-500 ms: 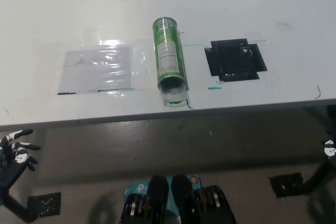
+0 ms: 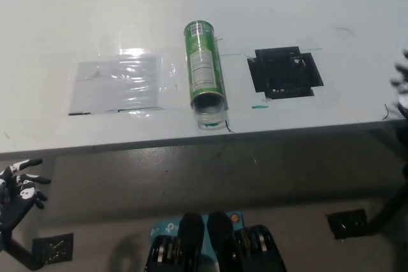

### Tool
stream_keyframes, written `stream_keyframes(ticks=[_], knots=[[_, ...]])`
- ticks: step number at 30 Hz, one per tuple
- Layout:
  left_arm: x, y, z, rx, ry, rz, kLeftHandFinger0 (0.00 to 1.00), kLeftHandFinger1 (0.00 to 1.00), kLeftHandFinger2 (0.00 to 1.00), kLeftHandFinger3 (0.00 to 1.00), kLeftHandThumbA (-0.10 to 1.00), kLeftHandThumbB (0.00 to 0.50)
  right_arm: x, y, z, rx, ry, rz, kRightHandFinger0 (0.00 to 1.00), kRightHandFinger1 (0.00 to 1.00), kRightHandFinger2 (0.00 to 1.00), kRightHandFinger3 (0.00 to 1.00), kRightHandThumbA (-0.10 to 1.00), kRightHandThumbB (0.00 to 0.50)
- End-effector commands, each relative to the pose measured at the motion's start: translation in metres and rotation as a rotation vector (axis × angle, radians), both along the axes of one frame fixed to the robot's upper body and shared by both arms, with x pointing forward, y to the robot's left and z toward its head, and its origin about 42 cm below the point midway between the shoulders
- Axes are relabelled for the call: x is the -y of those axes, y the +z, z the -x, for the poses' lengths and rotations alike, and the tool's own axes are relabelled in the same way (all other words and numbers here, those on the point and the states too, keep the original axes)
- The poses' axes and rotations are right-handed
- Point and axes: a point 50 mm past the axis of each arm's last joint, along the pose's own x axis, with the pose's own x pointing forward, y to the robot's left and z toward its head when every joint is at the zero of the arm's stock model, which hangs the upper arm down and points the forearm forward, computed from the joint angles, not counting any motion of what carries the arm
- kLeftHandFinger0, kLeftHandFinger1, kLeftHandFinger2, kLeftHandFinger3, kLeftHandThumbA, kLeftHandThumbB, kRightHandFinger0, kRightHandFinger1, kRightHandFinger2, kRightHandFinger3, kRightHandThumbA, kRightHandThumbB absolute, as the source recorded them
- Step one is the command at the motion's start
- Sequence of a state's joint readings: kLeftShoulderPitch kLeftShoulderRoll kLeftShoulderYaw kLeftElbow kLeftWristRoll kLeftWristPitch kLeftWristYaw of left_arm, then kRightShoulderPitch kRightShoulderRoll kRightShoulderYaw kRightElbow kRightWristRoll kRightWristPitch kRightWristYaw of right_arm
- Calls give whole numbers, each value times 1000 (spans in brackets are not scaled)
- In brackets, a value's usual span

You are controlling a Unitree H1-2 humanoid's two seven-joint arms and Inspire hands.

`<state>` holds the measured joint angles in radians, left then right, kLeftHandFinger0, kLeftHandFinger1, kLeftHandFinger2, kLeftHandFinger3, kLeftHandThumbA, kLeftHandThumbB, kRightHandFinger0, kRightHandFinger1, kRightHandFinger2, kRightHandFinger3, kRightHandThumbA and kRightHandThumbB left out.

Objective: The robot uses its right hand finger to pull out the chips tray kept inside a container in the middle of the desk

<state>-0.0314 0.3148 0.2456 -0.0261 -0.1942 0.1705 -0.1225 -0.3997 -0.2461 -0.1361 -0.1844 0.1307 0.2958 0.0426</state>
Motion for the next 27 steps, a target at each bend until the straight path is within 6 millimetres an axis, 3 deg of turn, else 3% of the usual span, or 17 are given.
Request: stream_keyframes(ticks=[1, 2, 4, 5, 6, 7, 8, 9, 11, 13, 15, 16, 20, 22, 25, 27], knots=[[0, 10, -1, 30, -29, -8, 314, 334, 466, 664, 22, 120, -25, 29, -17, 69, 80, 86, 504, 645, 841, 986, -99, 262], [0, 10, -1, 30, -29, -10, 314, 335, 468, 665, 25, 121, -28, 29, -19, 74, 84, 92, 491, 627, 830, 978, -100, 263], [0, 12, -2, 29, -34, -14, 318, 337, 471, 668, 24, 119, -49, 34, -29, 100, 134, 167, 260, 366, 789, 965, -100, 333], [0, 12, -2, 29, -37, -12, 324, 342, 474, 676, 21, 118, -56, 36, -31, 114, 149, 202, 184, 274, 777, 953, -100, 353], [0, 12, -2, 28, -37, -12, 320, 339, 470, 671, 21, 123, -64, 36, -34, 118, 177, 196, 168, 221, 769, 920, -100, 361], [0, 12, -3, 27, -37, -12, 318, 334, 464, 668, 15, 122, -68, 37, -35, 117, 181, 213, 180, 219, 751, 899, -100, 368], [0, 13, -3, 26, -38, -11, 308, 326, 457, 656, 36, 134, -74, 40, -37, 114, 188, 237, 330, 260, 740, 883, -100, 361], [0, 13, -3, 26, -39, -10, 307, 325, 456, 654, 40, 135, -75, 41, -38, 113, 190, 246, 347, 255, 737, 880, -100, 360], [-1, 12, -3, 29, -44, -4, 295, 316, 439, 636, 79, 157, -87, 47, -43, 138, 210, 338, 618, 263, 730, 901, -100, 320], [-1, 15, -4, 27, -40, -14, 278, 301, 422, 619, 99, 170, -93, 51, -46, 142, 225, 374, 664, 223, 742, 904, -100, 280], [-2, 16, -4, 31, -43, -16, 259, 288, 414, 613, 99, 172, -98, 55, -48, 150, 235, 414, 591, 194, 734, 897, -100, 274], [-3, 17, -4, 27, -41, -20, 272, 301, 429, 626, 103, 170, -102, 58, -51, 142, 258, 427, 469, 190, 737, 889, -100, 262], [-2, 18, -4, 28, -44, -20, 269, 297, 431, 633, 61, 152, -107, 63, -55, 148, 301, 501, 448, 146, 748, 886, -100, 259], [-3, 16, -5, 30, -51, -27, 270, 306, 447, 643, 60, 141, -111, 69, -62, 167, 343, 559, 311, 72, 773, 899, -100, 263], [-3, 16, -5, 31, -52, -30, 267, 307, 454, 648, 44, 134, -113, 71, -67, 181, 362, 599, 276, 64, 775, 895, -100, 266], [-7, 16, -3, 28, -40, -29, 265, 308, 456, 649, 19, 129, -121, 73, -73, 192, 387, 633, 195, 36, 773, 885, -100, 266]])
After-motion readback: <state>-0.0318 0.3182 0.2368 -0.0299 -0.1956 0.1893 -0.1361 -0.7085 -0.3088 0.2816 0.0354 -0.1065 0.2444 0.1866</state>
